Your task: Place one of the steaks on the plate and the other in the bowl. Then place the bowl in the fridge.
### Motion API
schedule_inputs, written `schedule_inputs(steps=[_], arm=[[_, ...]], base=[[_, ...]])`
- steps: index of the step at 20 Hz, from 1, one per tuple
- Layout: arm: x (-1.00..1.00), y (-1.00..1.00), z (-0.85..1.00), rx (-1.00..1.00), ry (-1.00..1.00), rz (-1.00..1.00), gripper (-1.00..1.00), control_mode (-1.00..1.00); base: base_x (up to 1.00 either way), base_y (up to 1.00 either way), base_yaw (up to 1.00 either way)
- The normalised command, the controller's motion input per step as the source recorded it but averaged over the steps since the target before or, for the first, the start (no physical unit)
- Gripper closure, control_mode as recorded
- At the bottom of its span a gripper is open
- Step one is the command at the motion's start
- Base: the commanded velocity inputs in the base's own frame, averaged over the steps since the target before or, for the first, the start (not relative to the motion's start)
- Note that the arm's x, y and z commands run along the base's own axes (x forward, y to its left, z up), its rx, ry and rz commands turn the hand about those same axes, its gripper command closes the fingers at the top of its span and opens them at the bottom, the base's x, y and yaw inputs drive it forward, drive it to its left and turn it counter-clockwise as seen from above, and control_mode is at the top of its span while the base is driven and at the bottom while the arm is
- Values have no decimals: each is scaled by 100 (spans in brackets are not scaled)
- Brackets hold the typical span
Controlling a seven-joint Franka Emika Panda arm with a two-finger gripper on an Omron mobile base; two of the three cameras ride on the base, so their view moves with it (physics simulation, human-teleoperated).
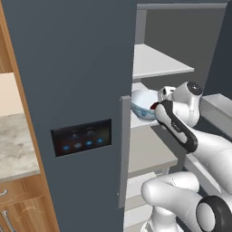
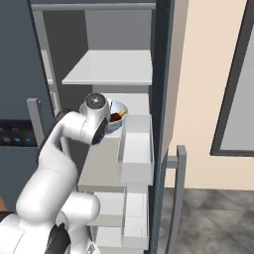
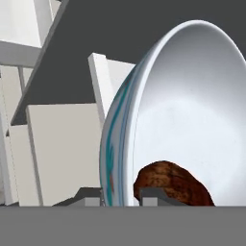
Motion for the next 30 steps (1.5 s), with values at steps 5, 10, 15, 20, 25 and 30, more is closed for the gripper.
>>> schedule_inputs(steps=[5, 10, 15, 20, 25, 30], arm=[[42, 0, -11, -1, 0, 0, 100, -100], [45, -6, -13, 0, 4, 0, 100, -100], [50, -7, -17, 0, 1, 0, 100, -100], [60, 0, -24, -4, 0, 0, 100, -100], [25, -5, -33, -8, 0, 0, 100, -100], [3, -20, -30, -2, -2, 0, -100, -100]], base=[[0, 0, 0], [0, 0, 0], [0, 0, 0], [0, 0, 0], [0, 0, 0], [0, 0, 0]])
